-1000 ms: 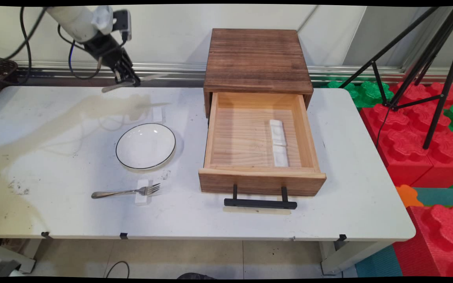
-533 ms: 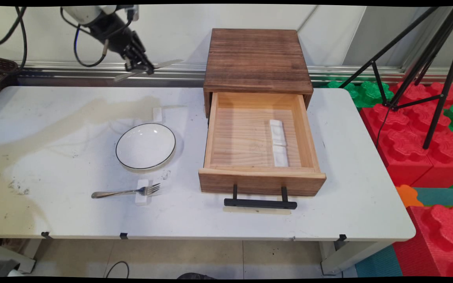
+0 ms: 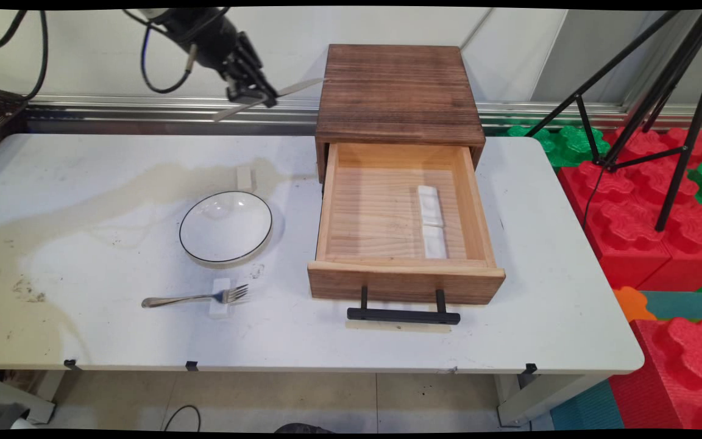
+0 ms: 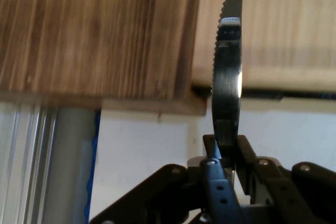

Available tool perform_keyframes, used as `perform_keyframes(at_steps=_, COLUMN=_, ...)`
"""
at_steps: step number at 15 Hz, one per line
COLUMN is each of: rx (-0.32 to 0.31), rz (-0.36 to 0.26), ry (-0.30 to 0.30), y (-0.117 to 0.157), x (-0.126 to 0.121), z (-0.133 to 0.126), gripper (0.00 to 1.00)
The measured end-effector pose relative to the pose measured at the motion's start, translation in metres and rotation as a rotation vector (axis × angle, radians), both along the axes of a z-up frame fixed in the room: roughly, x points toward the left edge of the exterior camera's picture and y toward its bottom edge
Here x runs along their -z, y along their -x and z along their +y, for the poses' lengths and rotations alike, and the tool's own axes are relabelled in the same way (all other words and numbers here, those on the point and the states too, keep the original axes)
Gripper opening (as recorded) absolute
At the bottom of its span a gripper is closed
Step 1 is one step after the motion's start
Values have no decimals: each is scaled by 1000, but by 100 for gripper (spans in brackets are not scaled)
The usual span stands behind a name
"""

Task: Place the picked object into the drawer

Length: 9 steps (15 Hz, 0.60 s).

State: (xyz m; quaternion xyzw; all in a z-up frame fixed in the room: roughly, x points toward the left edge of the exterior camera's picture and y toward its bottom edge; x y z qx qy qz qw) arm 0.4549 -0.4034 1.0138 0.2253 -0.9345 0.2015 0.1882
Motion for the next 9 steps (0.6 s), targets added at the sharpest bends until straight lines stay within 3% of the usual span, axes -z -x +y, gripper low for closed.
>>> perform_keyframes(at_steps=9, rx=115, rz=109, ry=15, y=103, x=-14, z=-8, gripper=0)
